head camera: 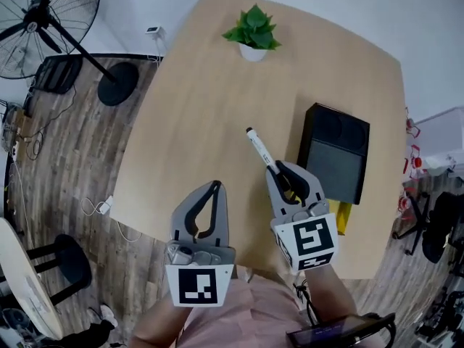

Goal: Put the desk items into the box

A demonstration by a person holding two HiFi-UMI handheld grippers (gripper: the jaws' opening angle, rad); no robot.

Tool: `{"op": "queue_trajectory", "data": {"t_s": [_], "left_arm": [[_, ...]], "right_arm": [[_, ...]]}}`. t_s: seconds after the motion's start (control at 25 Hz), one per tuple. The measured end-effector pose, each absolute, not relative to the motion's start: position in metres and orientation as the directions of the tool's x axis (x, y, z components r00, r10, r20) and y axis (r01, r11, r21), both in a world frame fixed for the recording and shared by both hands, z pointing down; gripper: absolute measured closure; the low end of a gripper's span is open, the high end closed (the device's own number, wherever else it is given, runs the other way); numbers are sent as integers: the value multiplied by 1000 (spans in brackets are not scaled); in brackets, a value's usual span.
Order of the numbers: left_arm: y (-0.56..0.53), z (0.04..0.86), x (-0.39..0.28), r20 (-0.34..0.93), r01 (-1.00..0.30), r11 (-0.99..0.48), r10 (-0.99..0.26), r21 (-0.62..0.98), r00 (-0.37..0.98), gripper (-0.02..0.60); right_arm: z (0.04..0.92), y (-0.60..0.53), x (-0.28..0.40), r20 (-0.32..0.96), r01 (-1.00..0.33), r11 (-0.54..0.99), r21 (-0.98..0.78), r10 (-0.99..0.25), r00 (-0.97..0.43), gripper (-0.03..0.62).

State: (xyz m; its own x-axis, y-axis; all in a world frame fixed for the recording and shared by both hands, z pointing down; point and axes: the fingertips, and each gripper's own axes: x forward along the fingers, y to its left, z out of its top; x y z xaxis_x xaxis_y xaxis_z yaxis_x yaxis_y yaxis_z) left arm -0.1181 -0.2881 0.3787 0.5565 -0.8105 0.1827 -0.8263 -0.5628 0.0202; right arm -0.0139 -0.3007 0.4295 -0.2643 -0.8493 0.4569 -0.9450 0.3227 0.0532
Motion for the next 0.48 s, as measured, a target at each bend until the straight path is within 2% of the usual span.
{"op": "queue_trajectory", "data": {"t_s": [0.16, 0.48], "left_arm": [[-272, 327, -85, 143, -790, -613, -782, 6, 607, 571], [-229, 302, -20, 91, -713, -701, -709, 7, 699, 571]], "right_arm": [[371, -279, 11, 432, -952, 296, 79, -871, -235, 526], [339, -219, 85, 383, -981, 157, 117, -918, -101, 526]]}}
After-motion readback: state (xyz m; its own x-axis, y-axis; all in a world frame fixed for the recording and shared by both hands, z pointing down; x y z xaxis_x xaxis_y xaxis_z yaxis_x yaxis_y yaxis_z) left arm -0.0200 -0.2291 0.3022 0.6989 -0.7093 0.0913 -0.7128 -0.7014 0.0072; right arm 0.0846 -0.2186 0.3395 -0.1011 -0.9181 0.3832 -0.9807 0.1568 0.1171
